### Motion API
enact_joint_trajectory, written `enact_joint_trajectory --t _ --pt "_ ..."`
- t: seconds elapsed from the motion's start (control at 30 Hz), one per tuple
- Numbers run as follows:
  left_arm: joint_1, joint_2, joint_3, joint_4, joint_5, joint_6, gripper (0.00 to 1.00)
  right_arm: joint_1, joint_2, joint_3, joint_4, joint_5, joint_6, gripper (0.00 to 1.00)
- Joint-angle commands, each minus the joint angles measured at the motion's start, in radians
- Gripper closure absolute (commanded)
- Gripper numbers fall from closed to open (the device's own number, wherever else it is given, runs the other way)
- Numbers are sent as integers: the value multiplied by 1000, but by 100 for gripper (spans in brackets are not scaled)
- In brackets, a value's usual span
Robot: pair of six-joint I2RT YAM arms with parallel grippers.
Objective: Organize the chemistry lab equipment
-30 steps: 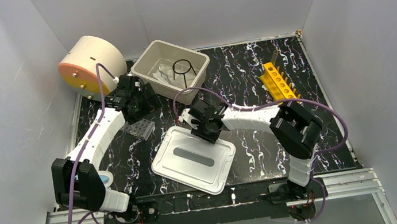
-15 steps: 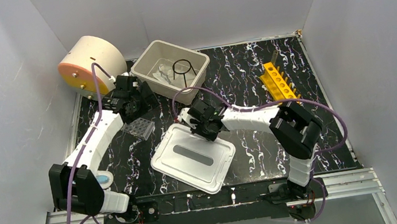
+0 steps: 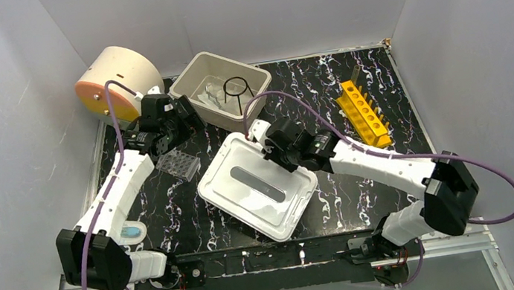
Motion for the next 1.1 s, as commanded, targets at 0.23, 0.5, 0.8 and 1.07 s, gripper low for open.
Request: enact_joint_trajectory --t 0.23,0.5,0.8,1.07 --pt "6 -98 0 174 256 -28 2 -89 -169 -8 85 53 81 97" --pt "5 -147 -49 255 365 -20 2 -168 -246 -20 150 65 126 97" --pt "5 -130 -109 348 601 3 2 -301 -256 -3 216 -18 252 97" --pt "5 -63 -159 491 822 -88 5 -379 -178 28 279 -110 350 97"
